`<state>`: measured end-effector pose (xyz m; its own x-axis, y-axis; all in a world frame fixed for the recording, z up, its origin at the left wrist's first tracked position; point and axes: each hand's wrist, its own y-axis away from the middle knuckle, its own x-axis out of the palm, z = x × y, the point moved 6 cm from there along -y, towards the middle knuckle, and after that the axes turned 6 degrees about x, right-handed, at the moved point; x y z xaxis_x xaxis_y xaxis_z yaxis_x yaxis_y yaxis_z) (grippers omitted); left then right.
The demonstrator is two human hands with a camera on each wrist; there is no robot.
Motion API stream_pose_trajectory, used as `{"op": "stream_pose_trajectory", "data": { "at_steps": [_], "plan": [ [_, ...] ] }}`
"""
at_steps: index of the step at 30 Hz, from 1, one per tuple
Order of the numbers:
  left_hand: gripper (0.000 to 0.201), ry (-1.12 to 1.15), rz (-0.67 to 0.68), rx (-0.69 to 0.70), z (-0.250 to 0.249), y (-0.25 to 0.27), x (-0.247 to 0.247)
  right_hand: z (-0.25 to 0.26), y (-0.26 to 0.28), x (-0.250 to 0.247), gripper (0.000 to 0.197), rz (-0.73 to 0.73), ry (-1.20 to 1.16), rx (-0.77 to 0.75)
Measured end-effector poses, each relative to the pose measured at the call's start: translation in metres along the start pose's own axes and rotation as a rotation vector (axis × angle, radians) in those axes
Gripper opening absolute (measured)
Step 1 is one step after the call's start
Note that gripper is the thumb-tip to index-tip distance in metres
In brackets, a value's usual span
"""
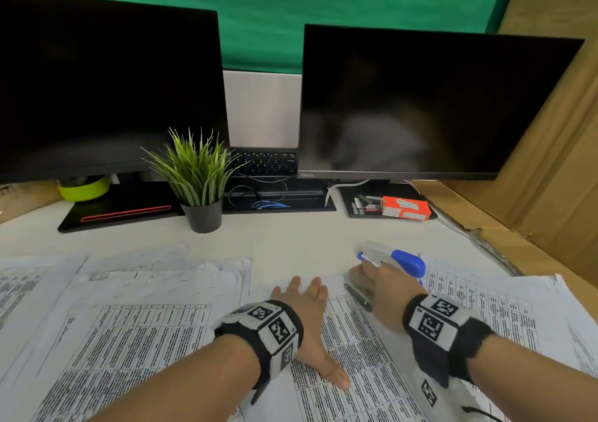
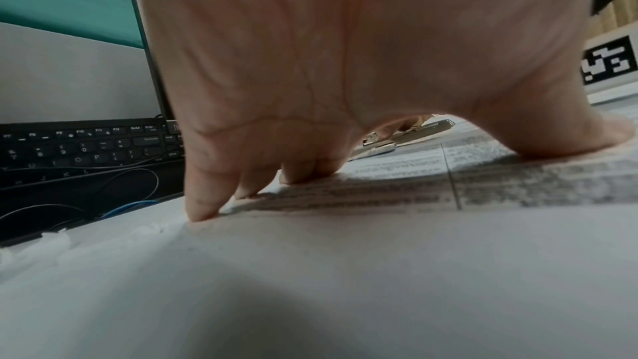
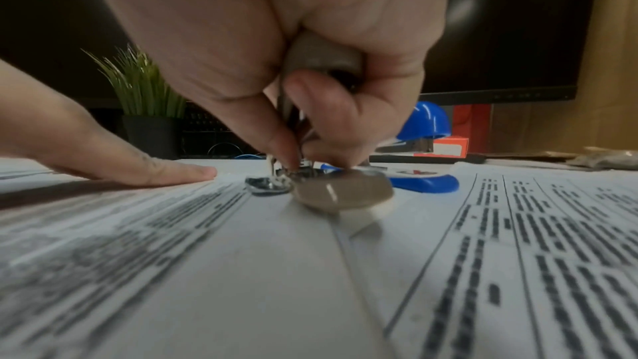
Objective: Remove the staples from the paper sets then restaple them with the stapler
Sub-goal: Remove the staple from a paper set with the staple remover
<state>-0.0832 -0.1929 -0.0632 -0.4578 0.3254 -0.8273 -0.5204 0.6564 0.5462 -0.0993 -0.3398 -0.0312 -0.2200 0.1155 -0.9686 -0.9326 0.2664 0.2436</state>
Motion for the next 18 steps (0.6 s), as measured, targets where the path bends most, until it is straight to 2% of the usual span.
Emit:
{"op": "stream_pose_trajectory", "data": {
  "at_steps": [6, 10, 14, 18],
  "plan": [
    [0.141, 0.007, -0.015, -0.008, -0.001, -0.003, 0.002, 0.011, -0.014, -0.003, 0.056, -0.002, -0.094, 0.068],
    [0.141, -0.008, -0.007, 0.001, 0.000, -0.002, 0.002, 0.024, -0.026, -0.015, 0.042, -0.047, -0.083, 0.044],
    [0.141, -0.007, -0.009, 0.014, 0.002, -0.001, 0.002, 0.020, -0.027, -0.022, 0.047, -0.081, -0.122, 0.019],
    [0.142, -0.003, -0.005, 0.016, 0.001, -0.002, 0.002, 0.003, 0.001, -0.018, 0.045, -0.063, -0.154, 0.014]
  ]
}}
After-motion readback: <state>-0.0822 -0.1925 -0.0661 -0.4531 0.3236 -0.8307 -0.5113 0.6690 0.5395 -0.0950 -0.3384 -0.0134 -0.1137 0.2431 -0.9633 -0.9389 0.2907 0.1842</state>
